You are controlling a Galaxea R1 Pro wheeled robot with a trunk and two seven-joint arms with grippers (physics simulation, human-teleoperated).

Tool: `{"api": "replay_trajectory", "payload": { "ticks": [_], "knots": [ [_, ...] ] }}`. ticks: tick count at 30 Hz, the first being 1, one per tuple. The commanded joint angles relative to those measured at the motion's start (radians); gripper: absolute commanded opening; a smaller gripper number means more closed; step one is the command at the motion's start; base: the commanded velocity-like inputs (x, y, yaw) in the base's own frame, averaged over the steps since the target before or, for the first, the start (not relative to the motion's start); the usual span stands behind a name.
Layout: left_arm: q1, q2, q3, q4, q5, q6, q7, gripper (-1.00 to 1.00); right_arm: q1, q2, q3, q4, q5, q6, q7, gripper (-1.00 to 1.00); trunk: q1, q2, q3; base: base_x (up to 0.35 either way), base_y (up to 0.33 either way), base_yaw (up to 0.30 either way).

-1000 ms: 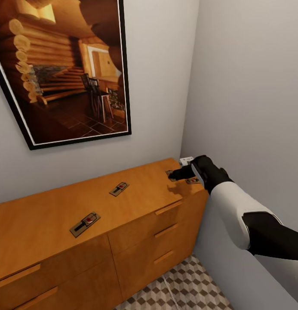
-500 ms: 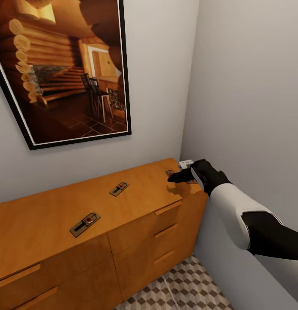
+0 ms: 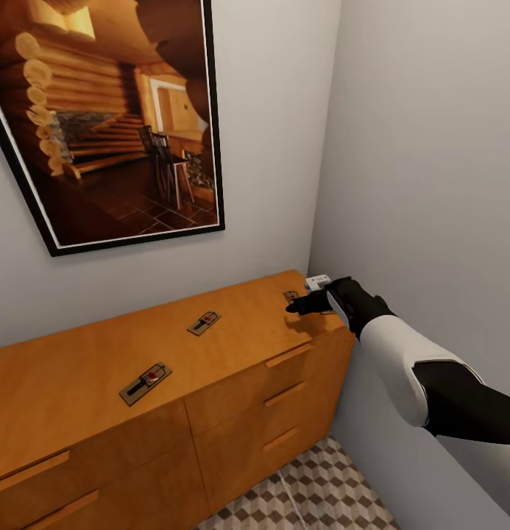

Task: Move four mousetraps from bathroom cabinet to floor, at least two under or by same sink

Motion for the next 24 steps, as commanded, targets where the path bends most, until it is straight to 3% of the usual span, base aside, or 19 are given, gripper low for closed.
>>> {"api": "replay_trajectory", "payload": {
  "ticks": [1, 10, 15, 24],
  "knots": [
    [-0.001, 0.000, 0.000, 0.002, 0.001, -0.006, 0.002, 1.00, 0.000, 0.000, 0.002, -0.002, 0.011, 0.003, 0.008, 1.00, 0.000, 0.000, -0.001, 0.000, 0.000, 0.000],
    [-0.001, -0.001, 0.000, 0.002, 0.001, -0.005, 0.002, 1.00, 0.000, -0.005, -0.001, -0.001, 0.008, 0.001, 0.038, 1.00, 0.000, 0.000, -0.001, 0.000, 0.000, 0.000],
    [-0.001, -0.001, 0.000, 0.003, 0.001, -0.005, 0.002, 1.00, 0.000, -0.040, -0.004, -0.001, 0.004, 0.001, 0.138, 1.00, 0.000, 0.000, -0.001, 0.000, 0.000, 0.000],
    [-0.001, -0.002, 0.000, 0.002, 0.001, -0.005, 0.002, 1.00, 0.000, -0.061, -0.004, -0.003, 0.003, 0.001, 0.176, 1.00, 0.000, 0.000, -0.001, 0.000, 0.000, 0.000]
  ]
}}
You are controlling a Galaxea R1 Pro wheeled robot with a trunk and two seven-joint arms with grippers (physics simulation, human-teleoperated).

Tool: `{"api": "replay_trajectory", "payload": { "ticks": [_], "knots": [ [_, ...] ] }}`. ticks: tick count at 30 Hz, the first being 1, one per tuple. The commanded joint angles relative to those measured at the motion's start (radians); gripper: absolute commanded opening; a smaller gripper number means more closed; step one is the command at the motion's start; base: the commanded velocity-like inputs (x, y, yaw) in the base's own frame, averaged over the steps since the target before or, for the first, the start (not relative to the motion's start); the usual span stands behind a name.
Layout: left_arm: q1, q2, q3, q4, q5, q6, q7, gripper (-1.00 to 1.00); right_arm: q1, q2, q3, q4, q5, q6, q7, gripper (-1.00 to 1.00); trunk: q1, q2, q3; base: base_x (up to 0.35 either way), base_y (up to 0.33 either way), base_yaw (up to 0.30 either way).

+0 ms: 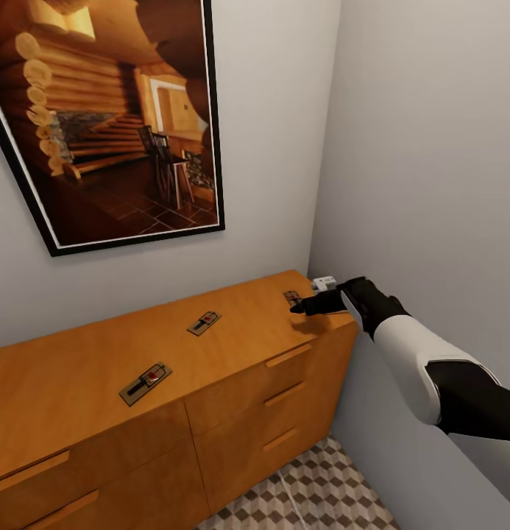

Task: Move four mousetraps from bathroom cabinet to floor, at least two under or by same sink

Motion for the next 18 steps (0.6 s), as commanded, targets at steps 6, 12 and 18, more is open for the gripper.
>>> {"api": "replay_trajectory", "payload": {
  "ticks": [6, 12, 18],
  "knots": [
    [-0.001, 0.000, 0.000, 0.002, 0.001, -0.006, 0.002, 1.00, 0.000, -0.002, 0.003, -0.002, 0.007, 0.002, 0.010, 1.00, 0.000, 0.000, -0.001, 0.000, 0.000, 0.000],
    [-0.001, 0.000, 0.000, 0.002, 0.001, -0.006, 0.002, 1.00, 0.000, -0.002, 0.003, -0.002, 0.007, 0.002, 0.010, 1.00, 0.000, 0.000, -0.001, 0.000, 0.000, 0.000],
    [-0.001, -0.002, 0.000, 0.002, 0.001, -0.006, 0.002, 1.00, 0.000, -0.002, 0.003, -0.002, 0.007, 0.002, 0.011, 1.00, 0.000, 0.000, -0.001, 0.021, 0.000, 0.000]
  ]
}}
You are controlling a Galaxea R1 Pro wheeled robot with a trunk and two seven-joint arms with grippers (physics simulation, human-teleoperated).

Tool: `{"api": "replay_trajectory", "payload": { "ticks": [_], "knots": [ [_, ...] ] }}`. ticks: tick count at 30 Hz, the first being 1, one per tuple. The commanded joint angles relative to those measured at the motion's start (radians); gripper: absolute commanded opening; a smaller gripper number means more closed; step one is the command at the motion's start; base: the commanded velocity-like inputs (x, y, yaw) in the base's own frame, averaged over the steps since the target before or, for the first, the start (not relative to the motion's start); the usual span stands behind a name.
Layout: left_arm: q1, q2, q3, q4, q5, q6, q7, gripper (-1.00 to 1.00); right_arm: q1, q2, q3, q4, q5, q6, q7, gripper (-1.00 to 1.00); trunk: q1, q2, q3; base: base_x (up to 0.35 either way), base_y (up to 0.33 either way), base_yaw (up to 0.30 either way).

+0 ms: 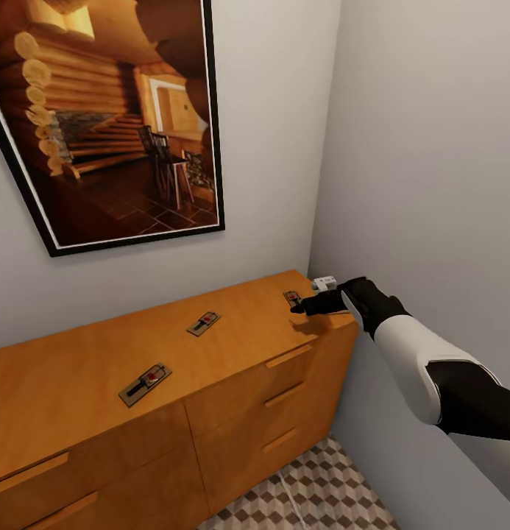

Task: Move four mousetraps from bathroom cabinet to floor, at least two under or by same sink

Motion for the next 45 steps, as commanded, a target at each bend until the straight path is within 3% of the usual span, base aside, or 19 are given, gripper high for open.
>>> {"api": "replay_trajectory", "payload": {
  "ticks": [1, 45],
  "knots": [
    [-0.001, -0.001, 0.000, 0.002, 0.001, -0.006, 0.002, 1.00, 0.000, 0.000, 0.003, -0.002, 0.007, 0.002, 0.007, 1.00, 0.000, 0.000, -0.001, 0.090, 0.000, 0.000],
    [-0.001, -0.004, 0.000, 0.002, 0.001, -0.006, 0.002, 1.00, 0.000, 0.000, 0.004, -0.001, 0.007, 0.002, 0.007, 1.00, 0.000, 0.000, -0.001, 0.038, 0.000, 0.000]
  ]
}}
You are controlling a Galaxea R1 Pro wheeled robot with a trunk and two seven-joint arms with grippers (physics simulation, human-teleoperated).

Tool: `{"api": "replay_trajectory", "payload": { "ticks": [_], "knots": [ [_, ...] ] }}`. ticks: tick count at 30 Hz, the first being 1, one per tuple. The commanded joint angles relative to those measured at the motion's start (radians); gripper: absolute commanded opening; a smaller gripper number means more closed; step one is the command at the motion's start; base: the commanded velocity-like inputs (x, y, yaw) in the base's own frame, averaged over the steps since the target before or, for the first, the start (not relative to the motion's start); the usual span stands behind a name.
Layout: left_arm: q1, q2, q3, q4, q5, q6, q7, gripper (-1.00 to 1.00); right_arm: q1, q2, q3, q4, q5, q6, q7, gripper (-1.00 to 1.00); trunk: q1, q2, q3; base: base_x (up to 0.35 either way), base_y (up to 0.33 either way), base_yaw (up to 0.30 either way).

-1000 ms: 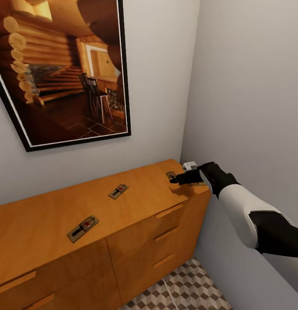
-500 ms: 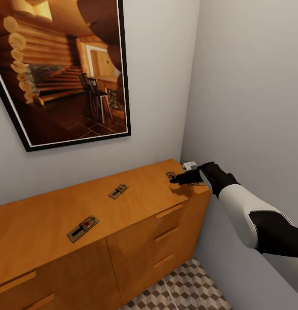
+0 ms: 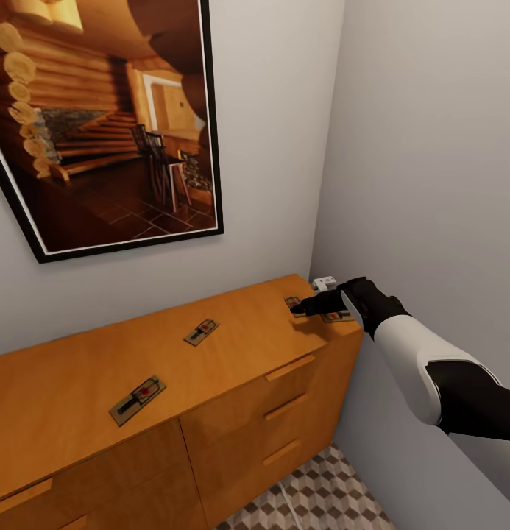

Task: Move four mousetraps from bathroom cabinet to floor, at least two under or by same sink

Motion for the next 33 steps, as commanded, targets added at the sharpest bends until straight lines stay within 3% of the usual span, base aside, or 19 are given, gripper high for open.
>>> {"api": "replay_trajectory", "payload": {
  "ticks": [1, 33],
  "knots": [
    [-0.001, 0.000, 0.000, 0.002, 0.001, -0.006, 0.002, 1.00, 0.000, -0.001, 0.003, -0.002, 0.007, 0.003, 0.007, 1.00, 0.000, 0.000, -0.001, 0.014, 0.000, 0.000],
    [-0.001, 0.000, 0.001, 0.002, 0.001, -0.006, 0.002, 1.00, 0.000, -0.001, 0.003, -0.002, 0.007, 0.003, 0.008, 1.00, 0.000, 0.000, -0.001, 0.011, 0.000, 0.000]
  ]
}}
